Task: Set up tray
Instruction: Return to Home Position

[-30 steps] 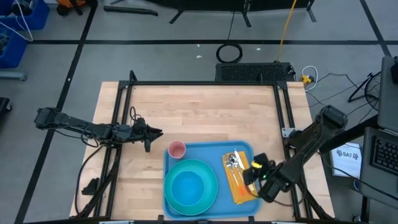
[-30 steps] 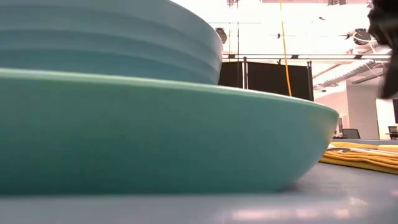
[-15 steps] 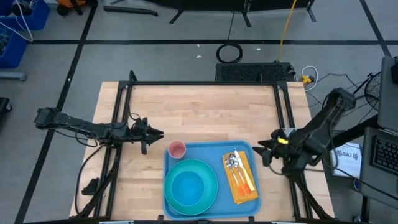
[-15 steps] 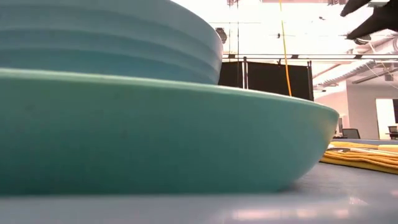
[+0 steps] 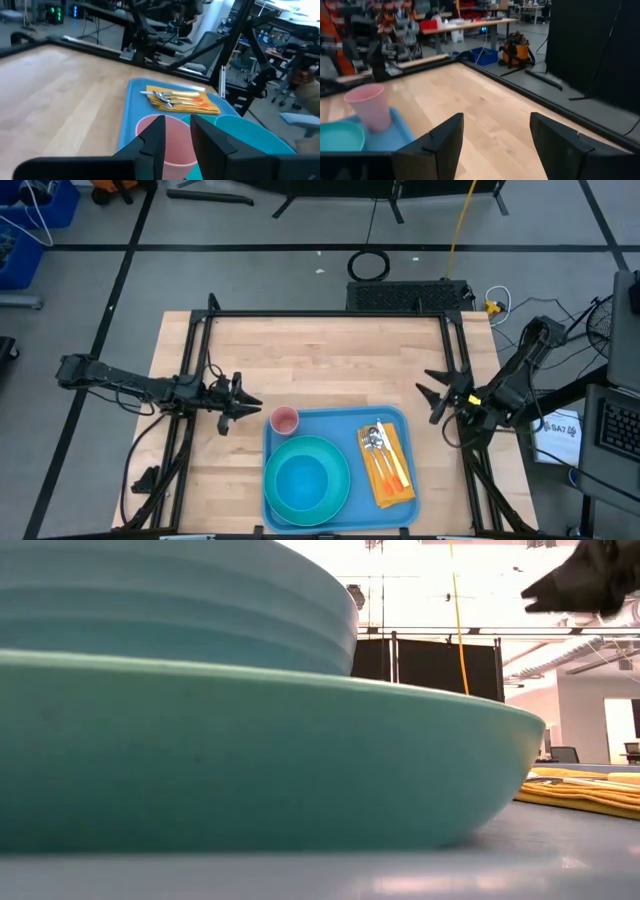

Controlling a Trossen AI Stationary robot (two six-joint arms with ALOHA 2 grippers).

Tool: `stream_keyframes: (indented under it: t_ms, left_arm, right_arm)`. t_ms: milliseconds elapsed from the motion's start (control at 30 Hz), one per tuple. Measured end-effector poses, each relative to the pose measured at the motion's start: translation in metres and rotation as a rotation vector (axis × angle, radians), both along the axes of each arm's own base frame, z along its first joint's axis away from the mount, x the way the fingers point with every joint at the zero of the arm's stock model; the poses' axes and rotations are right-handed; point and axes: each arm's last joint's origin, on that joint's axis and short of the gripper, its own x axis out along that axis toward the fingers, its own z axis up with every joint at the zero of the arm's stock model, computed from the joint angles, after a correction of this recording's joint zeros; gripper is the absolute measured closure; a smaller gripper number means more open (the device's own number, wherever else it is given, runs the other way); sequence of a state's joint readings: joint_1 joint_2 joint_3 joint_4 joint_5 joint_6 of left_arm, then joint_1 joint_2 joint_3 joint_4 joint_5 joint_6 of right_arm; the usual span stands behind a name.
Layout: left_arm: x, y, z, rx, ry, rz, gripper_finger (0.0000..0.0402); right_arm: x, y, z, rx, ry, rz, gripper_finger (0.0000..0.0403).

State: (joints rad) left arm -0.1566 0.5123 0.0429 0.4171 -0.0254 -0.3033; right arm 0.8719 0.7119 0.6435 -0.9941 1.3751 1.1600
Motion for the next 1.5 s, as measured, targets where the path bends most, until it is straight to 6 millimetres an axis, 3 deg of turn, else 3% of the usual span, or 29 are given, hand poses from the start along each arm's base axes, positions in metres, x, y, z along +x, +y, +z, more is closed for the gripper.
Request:
stream_keyframes:
  t_ms: [133,267,567,800,1200,1500]
  left_arm:
    - [-0.002,0.000,0.004,0.055,-0.047,-0.001,0.0309]
    - [-0.004,0.001,0.007,0.064,-0.069,0.012,0.0309]
    - [-0.004,0.004,0.007,0.091,-0.071,0.052,0.0309]
    - [-0.003,0.011,0.006,0.075,-0.057,0.068,0.0309]
    - [-0.003,0.017,-0.002,0.073,0.019,0.058,0.0309]
    - [-0.006,0.020,-0.001,0.158,-0.001,0.018,0.0309]
  right_arm:
    - [-0.010,-0.013,-0.017,0.040,-0.071,-0.002,0.0181]
    - [-0.013,-0.016,-0.018,0.058,-0.083,0.055,0.0181]
    - [-0.001,-0.016,-0.014,-0.056,-0.162,0.313,0.0181]
    - [0.008,-0.031,-0.031,-0.122,-0.326,0.450,0.0181]
    - [0.021,-0.066,-0.043,-0.075,-0.304,0.439,0.0181]
    - [0.016,-0.081,-0.039,-0.103,-0.344,0.350,0.0181]
